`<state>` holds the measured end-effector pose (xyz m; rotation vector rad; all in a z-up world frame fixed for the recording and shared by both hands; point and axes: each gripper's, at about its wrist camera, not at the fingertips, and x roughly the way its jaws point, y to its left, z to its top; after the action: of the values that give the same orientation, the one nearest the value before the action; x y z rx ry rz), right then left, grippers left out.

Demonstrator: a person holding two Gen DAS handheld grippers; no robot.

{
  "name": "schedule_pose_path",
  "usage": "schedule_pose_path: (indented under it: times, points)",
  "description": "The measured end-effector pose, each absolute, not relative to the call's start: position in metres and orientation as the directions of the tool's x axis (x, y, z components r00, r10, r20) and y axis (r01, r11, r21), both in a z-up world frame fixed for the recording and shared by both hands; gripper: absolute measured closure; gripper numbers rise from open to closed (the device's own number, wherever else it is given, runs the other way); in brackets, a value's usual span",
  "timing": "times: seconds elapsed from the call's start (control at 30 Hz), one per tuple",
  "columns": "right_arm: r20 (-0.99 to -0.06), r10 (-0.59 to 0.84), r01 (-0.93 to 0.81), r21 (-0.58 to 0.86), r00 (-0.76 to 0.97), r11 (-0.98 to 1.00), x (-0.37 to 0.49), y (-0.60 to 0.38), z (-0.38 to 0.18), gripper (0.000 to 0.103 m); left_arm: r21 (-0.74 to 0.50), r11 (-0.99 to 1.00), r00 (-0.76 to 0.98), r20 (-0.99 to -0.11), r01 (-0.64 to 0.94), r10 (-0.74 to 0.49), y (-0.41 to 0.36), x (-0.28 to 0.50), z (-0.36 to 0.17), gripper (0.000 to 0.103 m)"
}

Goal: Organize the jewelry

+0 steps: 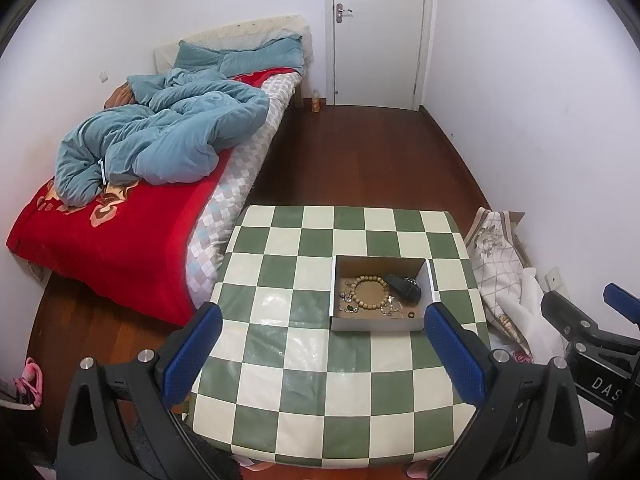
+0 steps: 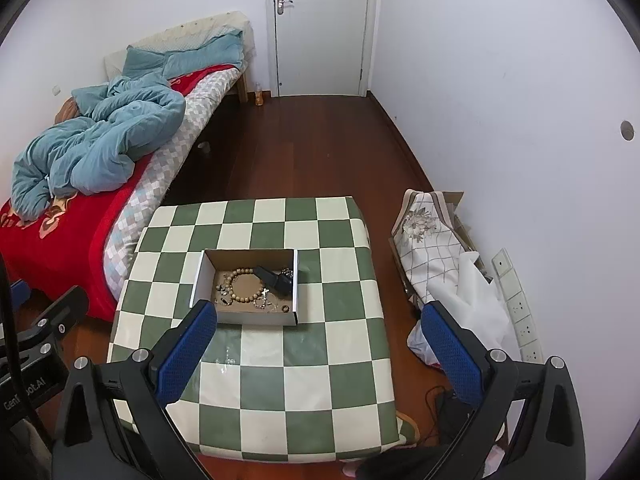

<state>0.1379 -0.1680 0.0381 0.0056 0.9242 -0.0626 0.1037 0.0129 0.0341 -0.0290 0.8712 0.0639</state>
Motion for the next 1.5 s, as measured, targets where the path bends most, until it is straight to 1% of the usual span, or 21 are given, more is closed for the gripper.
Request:
schedule_pose_path:
  times: [0.47, 1.5]
  points:
    - [-0.798, -0.053, 0.049, -0.029, 0.600, 0.998, 0.135, -0.169, 0.041, 0.000, 0.005, 0.998, 0.646, -0.762, -0.056, 0.040, 0.008, 0.101, 0.035, 0.000]
    - [-0.793, -0.041, 0.045, -0.016, 0.608, 0.999, 0.129, -0.169, 0.052, 0.000, 0.032, 0.996, 0.659, -0.748, -0.078, 0.076, 0.011, 0.094, 0.045, 0.000]
